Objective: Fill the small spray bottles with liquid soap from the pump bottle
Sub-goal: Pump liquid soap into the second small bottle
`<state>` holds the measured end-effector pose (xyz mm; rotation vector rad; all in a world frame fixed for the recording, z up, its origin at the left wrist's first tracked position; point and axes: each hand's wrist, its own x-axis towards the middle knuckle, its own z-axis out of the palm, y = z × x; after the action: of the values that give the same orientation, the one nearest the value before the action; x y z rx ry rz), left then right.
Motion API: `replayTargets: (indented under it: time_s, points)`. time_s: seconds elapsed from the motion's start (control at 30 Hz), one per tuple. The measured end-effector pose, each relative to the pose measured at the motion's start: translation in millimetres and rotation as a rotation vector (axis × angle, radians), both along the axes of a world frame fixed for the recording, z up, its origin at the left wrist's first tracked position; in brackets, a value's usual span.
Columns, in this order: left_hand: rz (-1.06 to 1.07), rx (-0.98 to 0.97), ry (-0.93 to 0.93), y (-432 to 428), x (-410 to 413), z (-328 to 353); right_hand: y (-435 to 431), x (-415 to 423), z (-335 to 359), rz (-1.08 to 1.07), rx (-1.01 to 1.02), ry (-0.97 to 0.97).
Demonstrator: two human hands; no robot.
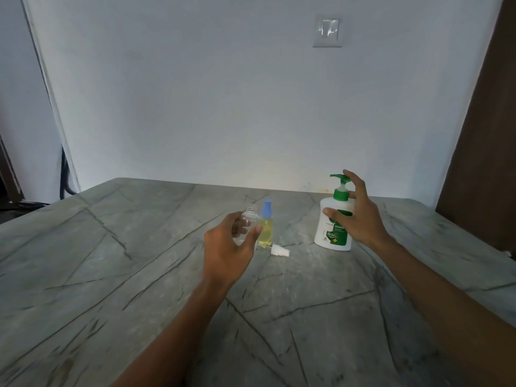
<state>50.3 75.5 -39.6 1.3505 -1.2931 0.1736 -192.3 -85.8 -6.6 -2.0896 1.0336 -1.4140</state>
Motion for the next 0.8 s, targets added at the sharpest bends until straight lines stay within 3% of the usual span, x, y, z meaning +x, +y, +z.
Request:
replayTargets:
  time_s: [0.53, 0.8]
  points:
    - [-0.008, -0.005, -0.048, 1.7, -4.4, 2.8, 5.3, 1.9, -3.0, 0.021, -0.092, -0.001]
    - [-0.142, -0.018, -0.023, 6.3, -10.6, 6.5, 79.4, -17.5, 15.8, 0.178, -0.133, 0.18]
